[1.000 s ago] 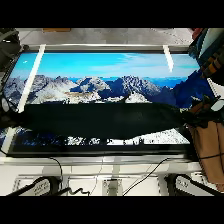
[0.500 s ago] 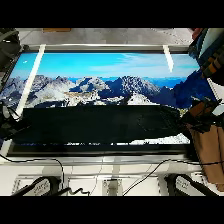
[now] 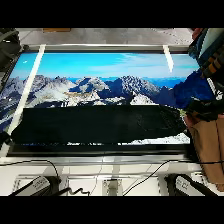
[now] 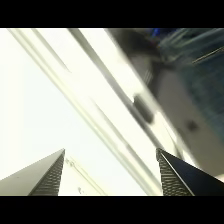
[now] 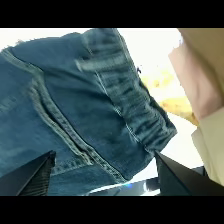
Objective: Fold the clothes and pants, and hang the long-sleeved shirts on hangers.
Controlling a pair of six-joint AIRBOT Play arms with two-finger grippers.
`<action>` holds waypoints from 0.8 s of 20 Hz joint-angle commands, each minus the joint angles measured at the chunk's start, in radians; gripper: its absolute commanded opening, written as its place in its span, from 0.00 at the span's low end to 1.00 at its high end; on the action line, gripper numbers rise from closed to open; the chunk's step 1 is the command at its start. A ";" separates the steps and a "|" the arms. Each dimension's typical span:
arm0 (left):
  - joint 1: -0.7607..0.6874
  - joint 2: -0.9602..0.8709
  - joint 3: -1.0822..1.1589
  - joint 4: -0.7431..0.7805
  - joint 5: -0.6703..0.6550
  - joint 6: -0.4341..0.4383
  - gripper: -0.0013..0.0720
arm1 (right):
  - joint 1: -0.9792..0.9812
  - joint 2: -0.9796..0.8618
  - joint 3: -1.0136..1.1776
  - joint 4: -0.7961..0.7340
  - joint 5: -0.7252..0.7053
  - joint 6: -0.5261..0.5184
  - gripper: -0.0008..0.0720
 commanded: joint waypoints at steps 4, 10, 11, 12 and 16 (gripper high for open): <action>0.372 -0.001 -0.166 -0.776 0.178 0.568 0.84 | 0.001 0.010 0.093 0.033 0.027 0.002 0.95; 0.388 -0.004 -0.212 -0.840 0.402 0.589 0.99 | 0.017 0.010 0.093 0.125 0.039 0.002 0.95; 0.375 -0.013 -0.213 -0.840 0.414 0.589 0.99 | 0.028 0.010 0.093 0.138 0.037 0.002 0.95; 0.362 -0.029 -0.213 -0.848 0.412 0.589 0.99 | 0.042 0.010 0.093 0.144 0.033 0.002 0.95; 0.270 -0.119 -0.213 -0.884 0.414 0.601 0.99 | 0.105 0.010 0.093 0.158 0.014 0.003 0.95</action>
